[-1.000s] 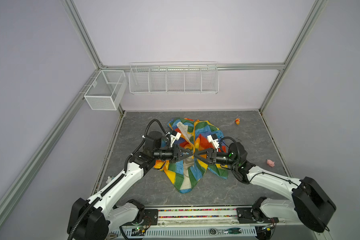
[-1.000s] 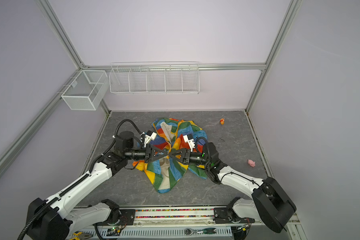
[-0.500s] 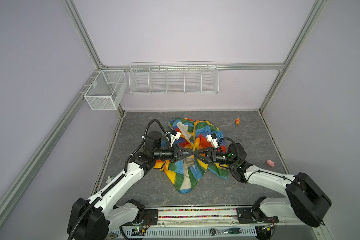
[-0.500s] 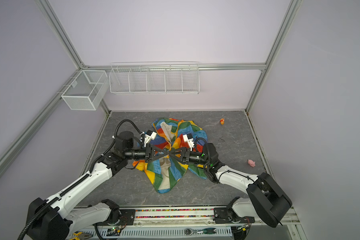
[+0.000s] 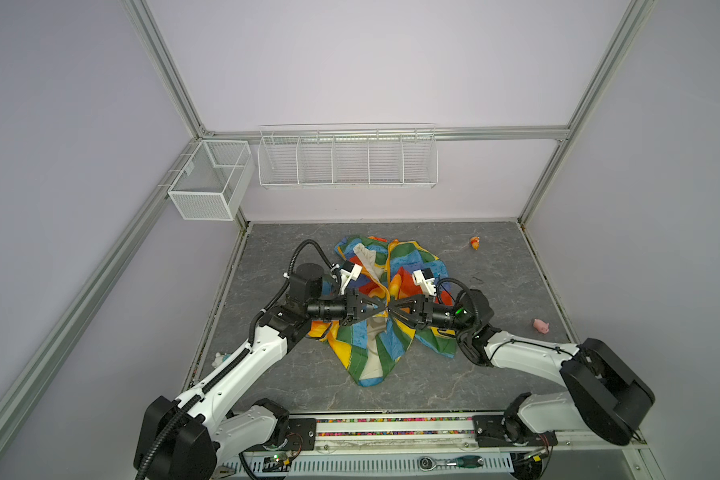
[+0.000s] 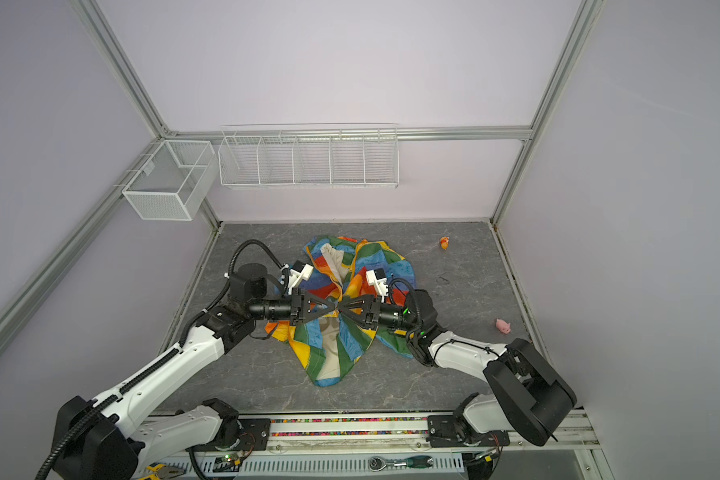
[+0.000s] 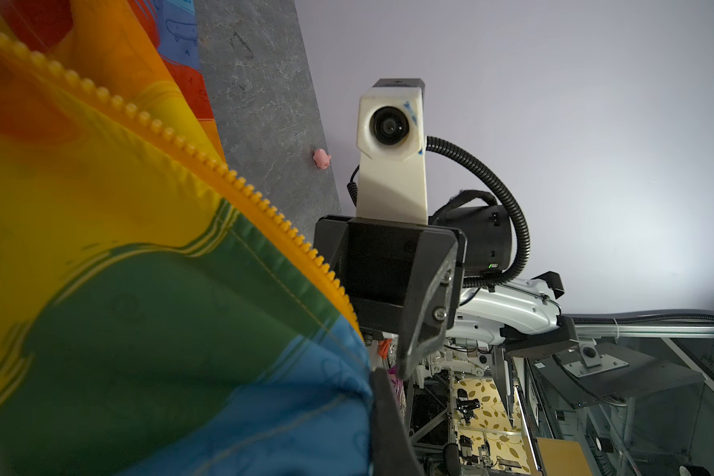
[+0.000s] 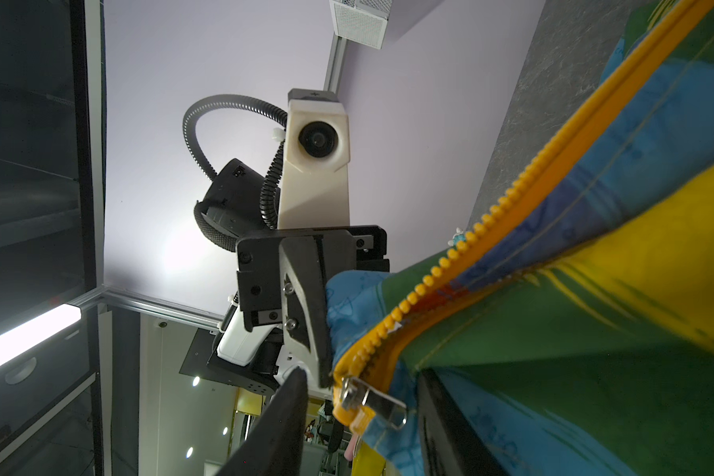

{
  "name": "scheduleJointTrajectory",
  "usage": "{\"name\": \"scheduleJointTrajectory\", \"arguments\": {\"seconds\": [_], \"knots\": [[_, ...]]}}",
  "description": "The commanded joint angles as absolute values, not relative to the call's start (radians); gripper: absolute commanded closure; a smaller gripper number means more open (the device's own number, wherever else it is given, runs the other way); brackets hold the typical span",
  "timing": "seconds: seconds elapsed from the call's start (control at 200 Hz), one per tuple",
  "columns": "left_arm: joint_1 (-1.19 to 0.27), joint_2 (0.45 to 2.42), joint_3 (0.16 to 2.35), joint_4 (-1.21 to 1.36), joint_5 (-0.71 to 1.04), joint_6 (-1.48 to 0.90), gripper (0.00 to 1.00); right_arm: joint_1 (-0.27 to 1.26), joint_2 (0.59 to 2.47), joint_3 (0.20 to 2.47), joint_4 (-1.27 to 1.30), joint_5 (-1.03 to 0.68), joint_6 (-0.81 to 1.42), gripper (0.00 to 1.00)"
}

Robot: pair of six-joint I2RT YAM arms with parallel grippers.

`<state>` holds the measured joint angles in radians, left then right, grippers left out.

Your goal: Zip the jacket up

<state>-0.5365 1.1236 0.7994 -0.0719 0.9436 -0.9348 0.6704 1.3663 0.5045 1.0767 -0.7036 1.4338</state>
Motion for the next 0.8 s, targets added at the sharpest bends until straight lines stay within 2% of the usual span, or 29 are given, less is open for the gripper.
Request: {"name": "scheduleJointTrajectory", "arguments": {"seconds": [0.0, 0.19, 0.795], "knots": [[-0.535, 1.113, 0.791, -0.056, 0.954, -0.941, 1.0, 0.68, 1.307, 0.501, 1.064, -0.71, 1.419, 0.56], [-0.534, 1.114, 0.791, -0.054, 0.955, -0.94, 1.0, 0.679, 1.263, 0.506, 0.963, -0.712, 1.372, 0.59], [-0.535, 1.117, 0.799, -0.056, 0.955, -0.945, 1.0, 0.687, 1.257, 0.544, 0.859, -0.727, 1.306, 0.66]]}}
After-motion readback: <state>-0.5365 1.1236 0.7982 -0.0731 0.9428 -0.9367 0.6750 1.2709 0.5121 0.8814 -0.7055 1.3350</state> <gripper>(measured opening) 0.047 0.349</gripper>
